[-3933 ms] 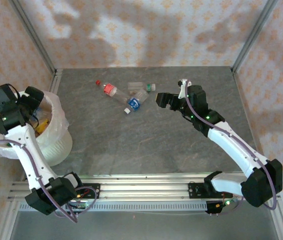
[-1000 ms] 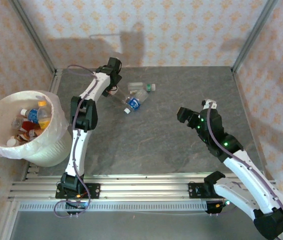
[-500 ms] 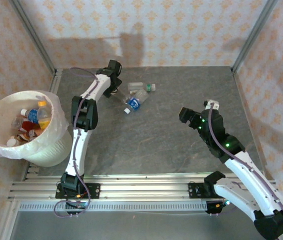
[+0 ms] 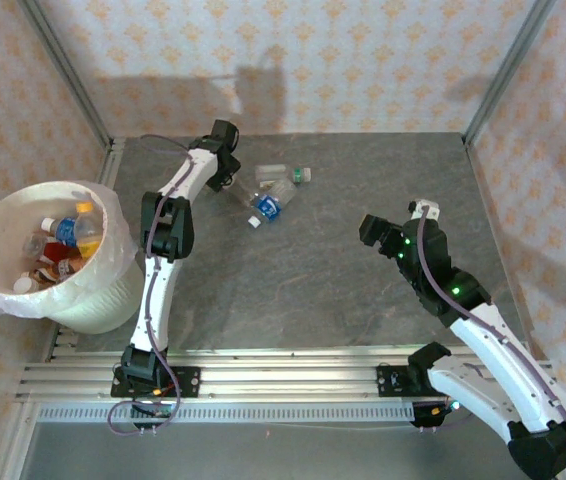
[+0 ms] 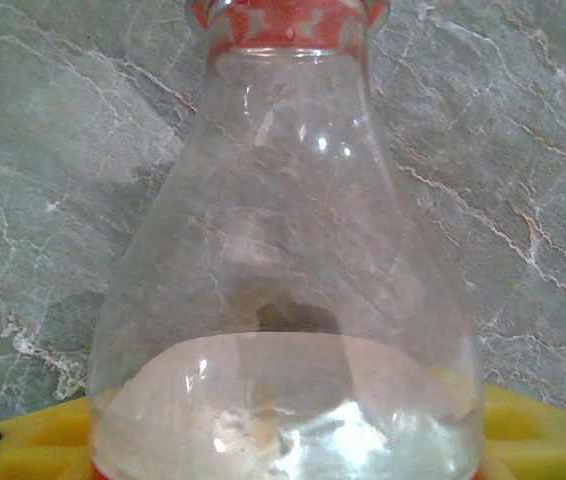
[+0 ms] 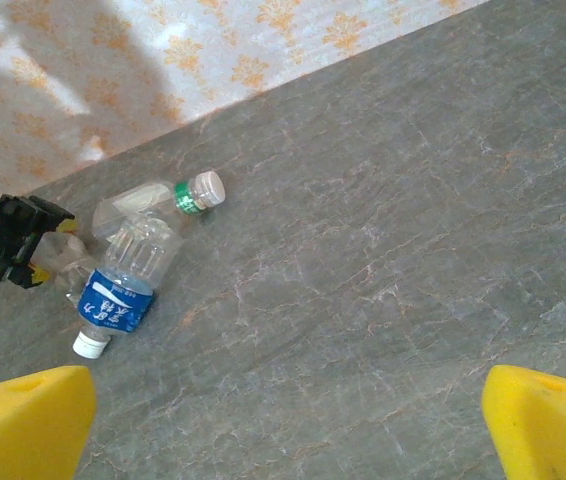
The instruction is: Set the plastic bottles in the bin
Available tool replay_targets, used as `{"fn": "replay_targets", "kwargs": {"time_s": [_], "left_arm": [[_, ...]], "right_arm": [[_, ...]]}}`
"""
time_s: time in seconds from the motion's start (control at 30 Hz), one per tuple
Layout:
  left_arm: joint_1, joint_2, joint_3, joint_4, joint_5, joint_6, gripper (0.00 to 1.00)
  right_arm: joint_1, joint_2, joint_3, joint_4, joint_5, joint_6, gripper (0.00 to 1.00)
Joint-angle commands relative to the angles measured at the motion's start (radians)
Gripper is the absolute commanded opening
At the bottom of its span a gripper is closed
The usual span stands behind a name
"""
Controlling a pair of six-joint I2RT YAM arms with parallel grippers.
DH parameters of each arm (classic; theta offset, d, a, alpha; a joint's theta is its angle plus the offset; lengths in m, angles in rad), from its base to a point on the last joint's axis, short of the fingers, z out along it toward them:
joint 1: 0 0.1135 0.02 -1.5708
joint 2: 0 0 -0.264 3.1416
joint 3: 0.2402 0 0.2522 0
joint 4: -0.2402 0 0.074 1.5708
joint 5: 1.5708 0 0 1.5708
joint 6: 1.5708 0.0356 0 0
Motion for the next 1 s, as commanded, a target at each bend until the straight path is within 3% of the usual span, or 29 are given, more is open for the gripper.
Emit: {"fn": "replay_targets", "kwargs": {"time_s": [0.0,0.4,0.63,0.83,0.97], "left_arm": [[0.000,-0.136,-0.038,0.038,-0.034,0.068,0.57],[-0.100,-0.436,-0.102,0.077,-0.183,0.310,0.50],[-0.169,-0.641,-0.180,0.110,-0.185,0.429,0.50],[-0.174,-0.912,-0.313,0.114,-0.168,0.455,0.49],[-0.173,-1.066,-0.356,0.079,-0.221,0.554,0.49]], "right_arm": [[0.004,-0.013,-0.013,0.009,0.019,-0.014,0.99],[0.004,0.000,-0.010,0.057,0.012,-0.027,0.99],[0.004,0.015,-0.008,0.073,-0.001,-0.026,0.99],[0.003,0.042,0.001,0.106,-0.018,-0.039,0.99],[0.004,0.054,-0.003,0.152,-0.027,-0.051,0.99]]}}
